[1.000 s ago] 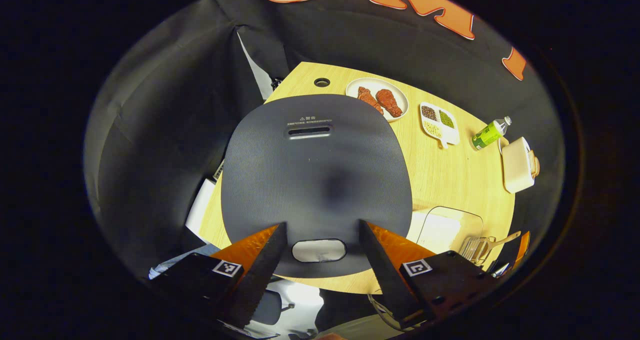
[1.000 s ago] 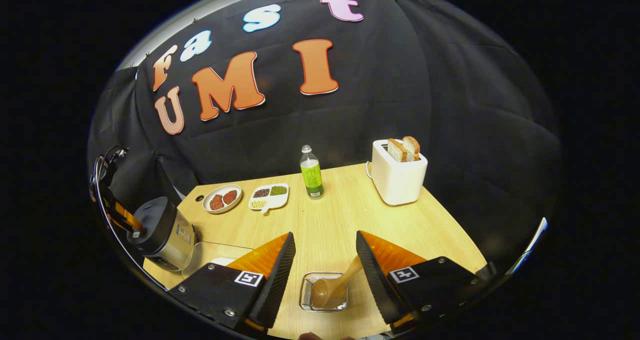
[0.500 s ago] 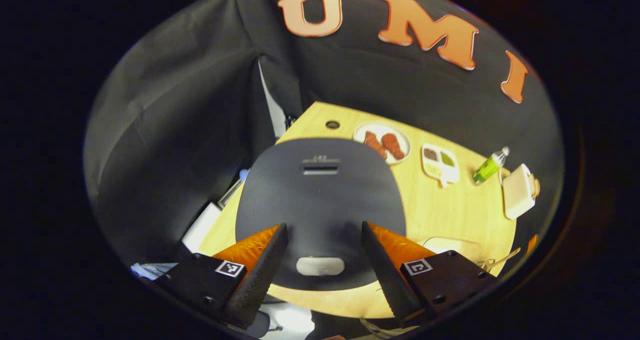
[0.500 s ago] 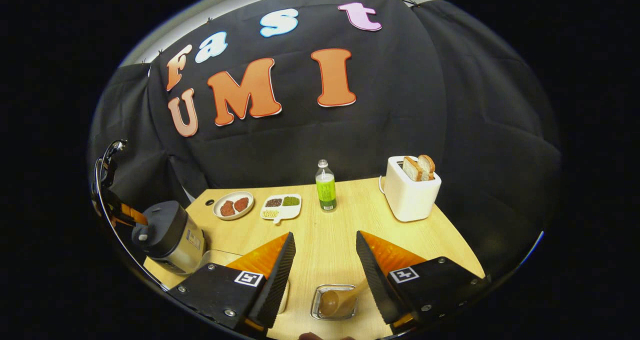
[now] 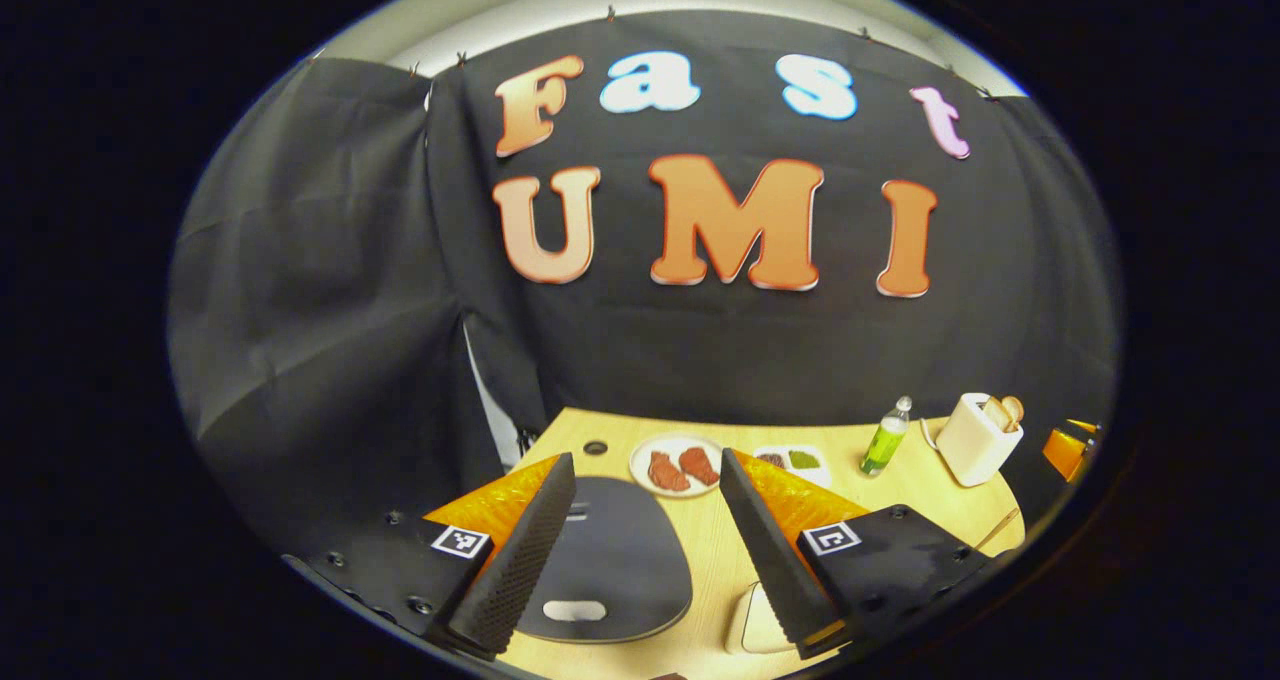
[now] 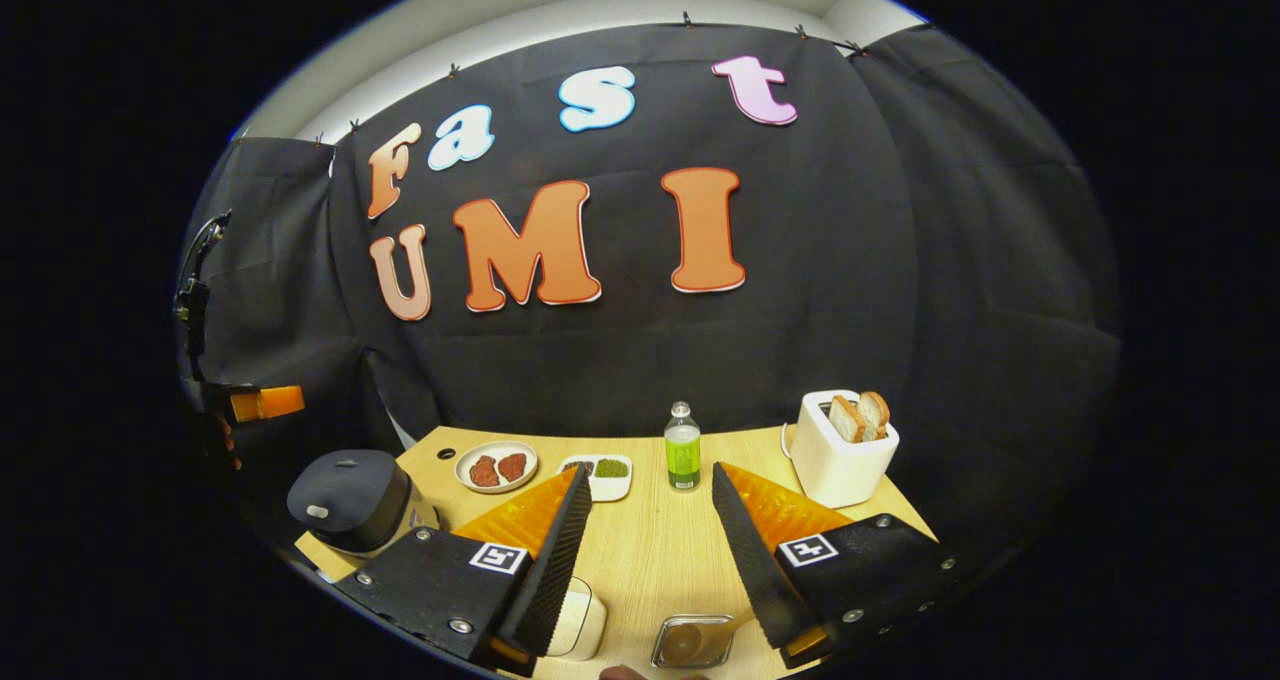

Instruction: Close the left gripper, press the button to open the rice cooker; take a wooden spoon from the chopstick holder with the right hand, scoop a spoonful of rice and pour it into the rice cooker, then put the wooden spoon back into the chopstick holder.

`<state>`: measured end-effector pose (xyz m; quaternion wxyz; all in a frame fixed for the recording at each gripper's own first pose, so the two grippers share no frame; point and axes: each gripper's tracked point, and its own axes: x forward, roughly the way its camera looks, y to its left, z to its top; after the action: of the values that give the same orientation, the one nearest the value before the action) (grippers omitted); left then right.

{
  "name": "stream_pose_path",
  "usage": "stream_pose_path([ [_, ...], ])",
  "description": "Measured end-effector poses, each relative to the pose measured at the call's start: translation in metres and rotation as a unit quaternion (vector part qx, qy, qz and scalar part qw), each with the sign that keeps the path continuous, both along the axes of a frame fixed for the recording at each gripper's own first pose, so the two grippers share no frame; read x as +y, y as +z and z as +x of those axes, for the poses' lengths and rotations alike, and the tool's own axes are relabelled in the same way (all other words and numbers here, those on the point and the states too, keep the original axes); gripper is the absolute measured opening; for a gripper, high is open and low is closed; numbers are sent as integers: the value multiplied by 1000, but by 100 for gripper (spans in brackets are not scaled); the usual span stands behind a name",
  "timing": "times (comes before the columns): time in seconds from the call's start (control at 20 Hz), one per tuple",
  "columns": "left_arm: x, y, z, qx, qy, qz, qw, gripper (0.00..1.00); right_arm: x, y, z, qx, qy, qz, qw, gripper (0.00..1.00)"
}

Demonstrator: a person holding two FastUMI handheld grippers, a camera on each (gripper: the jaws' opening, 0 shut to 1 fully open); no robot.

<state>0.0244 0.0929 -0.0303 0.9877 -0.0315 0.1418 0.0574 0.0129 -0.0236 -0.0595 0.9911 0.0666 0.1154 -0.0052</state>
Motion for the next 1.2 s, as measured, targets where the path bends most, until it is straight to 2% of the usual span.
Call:
stream_pose_path([
  [0.1, -16, 22, -3, -43, -15, 7, 999, 94, 4, 11, 0, -18, 4, -4, 1000, 77],
  [0.35, -58, 57, -16, -120, -63, 19, 991, 95, 13, 32, -1, -60, 8, -25, 998, 77],
  [0.55, -71, 61, -23, -138, -65, 31, 988, 97, 22, 40, -3, -81, 17, -44, 996, 77],
  [0.7, -69, 71, -26, -177, -56, 46, 982, 98, 26, 45, -8, -91, 24, -64, 994, 77],
  [1.0, -75, 60, -24, -166, -62, 26, 984, 100, 26, 64, -6, -129, 22, -65, 989, 77],
  [1.2, -73, 57, -20, -164, -54, 18, 985, 100, 30, 61, -3, -129, 27, -68, 989, 77],
])
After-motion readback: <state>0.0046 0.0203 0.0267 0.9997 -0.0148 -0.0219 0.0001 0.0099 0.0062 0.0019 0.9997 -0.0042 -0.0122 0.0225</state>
